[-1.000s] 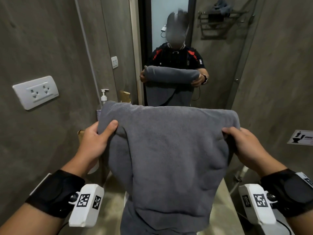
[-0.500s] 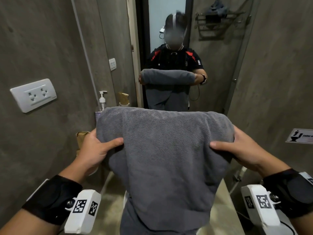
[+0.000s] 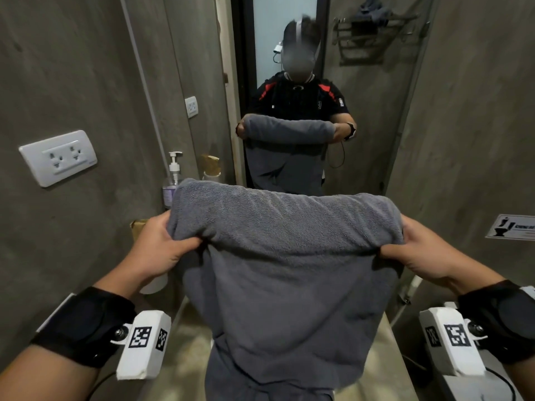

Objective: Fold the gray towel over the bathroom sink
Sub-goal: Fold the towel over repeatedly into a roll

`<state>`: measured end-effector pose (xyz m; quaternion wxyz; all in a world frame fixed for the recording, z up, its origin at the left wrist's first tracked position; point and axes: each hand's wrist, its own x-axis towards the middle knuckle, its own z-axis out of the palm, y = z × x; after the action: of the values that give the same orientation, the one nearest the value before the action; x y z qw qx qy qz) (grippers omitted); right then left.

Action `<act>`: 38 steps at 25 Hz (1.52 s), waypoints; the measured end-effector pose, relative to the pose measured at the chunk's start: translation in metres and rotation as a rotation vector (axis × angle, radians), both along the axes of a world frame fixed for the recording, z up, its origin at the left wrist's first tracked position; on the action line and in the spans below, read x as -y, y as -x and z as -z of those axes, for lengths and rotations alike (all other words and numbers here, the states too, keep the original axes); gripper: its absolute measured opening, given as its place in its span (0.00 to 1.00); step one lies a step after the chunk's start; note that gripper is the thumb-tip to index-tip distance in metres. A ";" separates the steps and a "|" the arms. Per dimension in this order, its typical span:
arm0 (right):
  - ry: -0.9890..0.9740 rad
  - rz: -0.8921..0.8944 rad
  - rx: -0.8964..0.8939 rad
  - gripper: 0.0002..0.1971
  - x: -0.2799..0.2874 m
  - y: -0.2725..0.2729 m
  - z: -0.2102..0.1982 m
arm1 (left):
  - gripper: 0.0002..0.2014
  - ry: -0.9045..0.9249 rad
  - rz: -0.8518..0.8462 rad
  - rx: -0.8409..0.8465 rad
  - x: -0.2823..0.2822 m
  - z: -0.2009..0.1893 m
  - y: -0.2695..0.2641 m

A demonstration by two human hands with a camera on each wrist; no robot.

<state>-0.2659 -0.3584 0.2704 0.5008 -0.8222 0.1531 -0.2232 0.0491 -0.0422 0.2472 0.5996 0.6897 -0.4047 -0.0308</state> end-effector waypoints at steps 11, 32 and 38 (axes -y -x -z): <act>-0.255 0.329 0.141 0.09 0.007 -0.001 0.006 | 0.22 0.237 -0.030 -0.357 0.006 -0.004 0.016; -0.137 0.135 0.148 0.32 0.005 0.007 -0.019 | 0.25 0.099 -0.049 -0.180 0.017 -0.011 0.037; -0.028 0.068 0.066 0.34 0.008 0.005 -0.008 | 0.12 -0.023 -0.118 0.000 0.007 -0.017 0.026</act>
<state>-0.2713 -0.3668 0.2783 0.5093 -0.8014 0.1674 -0.2650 0.0235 -0.0491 0.2640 0.5924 0.7193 -0.3630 -0.0004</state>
